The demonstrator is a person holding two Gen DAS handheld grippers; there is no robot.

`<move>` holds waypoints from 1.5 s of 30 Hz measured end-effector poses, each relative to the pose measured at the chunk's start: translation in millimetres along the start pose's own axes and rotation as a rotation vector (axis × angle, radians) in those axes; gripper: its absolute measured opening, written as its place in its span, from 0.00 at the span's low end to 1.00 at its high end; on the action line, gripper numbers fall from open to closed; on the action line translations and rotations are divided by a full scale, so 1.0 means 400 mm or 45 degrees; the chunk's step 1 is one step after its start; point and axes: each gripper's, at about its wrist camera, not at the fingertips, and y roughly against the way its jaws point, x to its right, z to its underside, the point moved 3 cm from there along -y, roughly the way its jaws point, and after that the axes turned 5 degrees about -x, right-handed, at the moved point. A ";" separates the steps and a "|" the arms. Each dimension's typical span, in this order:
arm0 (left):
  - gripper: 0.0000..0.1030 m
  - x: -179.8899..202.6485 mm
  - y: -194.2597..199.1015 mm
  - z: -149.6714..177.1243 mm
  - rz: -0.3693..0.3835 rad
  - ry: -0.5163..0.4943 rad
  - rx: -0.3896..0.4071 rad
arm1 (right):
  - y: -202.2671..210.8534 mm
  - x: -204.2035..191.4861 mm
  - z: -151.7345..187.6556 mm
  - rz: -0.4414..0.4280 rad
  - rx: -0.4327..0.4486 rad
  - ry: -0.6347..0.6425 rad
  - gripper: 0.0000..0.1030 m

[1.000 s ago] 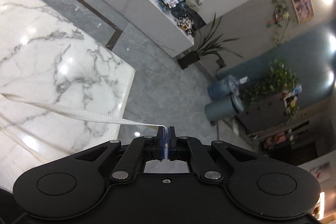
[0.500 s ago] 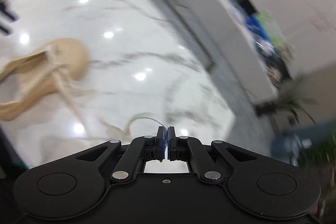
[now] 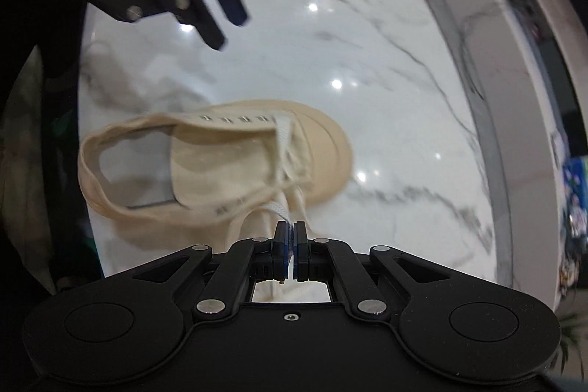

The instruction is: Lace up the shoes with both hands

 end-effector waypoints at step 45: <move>0.26 0.021 -0.043 -0.007 0.094 0.045 -0.009 | -0.066 0.031 0.159 -0.256 0.112 -0.993 0.26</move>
